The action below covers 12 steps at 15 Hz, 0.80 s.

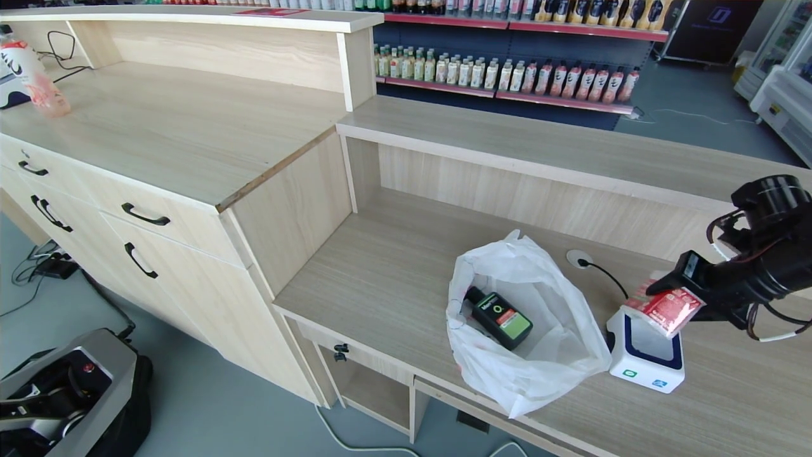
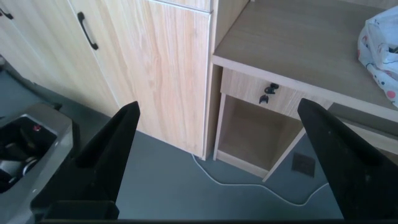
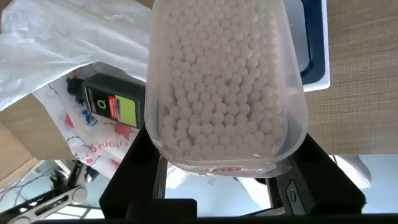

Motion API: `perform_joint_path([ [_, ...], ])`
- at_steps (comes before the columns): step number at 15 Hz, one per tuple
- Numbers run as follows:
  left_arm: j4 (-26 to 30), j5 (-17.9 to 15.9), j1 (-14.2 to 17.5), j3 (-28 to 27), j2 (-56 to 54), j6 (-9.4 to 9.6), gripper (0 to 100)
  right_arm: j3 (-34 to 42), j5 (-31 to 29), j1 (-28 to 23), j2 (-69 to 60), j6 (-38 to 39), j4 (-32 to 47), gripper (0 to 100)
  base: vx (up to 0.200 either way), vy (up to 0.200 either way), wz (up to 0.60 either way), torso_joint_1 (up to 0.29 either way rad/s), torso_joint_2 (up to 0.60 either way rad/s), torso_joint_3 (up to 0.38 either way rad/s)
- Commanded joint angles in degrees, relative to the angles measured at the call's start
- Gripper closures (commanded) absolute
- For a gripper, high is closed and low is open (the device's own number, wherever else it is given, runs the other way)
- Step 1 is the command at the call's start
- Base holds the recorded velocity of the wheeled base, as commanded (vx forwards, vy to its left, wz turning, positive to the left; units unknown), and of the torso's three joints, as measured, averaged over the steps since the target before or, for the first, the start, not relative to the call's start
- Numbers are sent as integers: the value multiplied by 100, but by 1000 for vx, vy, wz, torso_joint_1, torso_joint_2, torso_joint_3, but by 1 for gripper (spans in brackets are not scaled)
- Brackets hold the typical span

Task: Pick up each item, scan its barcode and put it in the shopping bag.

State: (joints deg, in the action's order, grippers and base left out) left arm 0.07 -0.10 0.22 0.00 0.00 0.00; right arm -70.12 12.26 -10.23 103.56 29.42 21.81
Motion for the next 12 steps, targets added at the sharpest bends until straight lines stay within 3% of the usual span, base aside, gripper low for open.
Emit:
perform_joint_path([
  [1,1,1,4,0,0,0,0,60,-462,144,-1040,-1588,-388,100,0,0,0,0,0,0],
  [2,1,1,4,0,0,0,0,139,-594,179,-1268,-2001,-406,100,0,0,0,0,0,0],
  [3,1,1,4,0,0,0,0,447,-690,232,-1848,-3073,-414,100,0,0,0,0,0,0],
  [6,1,1,4,0,0,0,0,1369,-681,267,-2569,-4365,-704,100,0,0,0,0,0,0],
  [8,1,1,4,0,0,0,0,2046,-681,425,-2938,-4559,-1144,100,0,0,0,0,0,0],
  [12,1,1,4,0,0,0,0,2424,-681,724,-3263,-4568,-1364,100,0,0,600,1,0,4],
])
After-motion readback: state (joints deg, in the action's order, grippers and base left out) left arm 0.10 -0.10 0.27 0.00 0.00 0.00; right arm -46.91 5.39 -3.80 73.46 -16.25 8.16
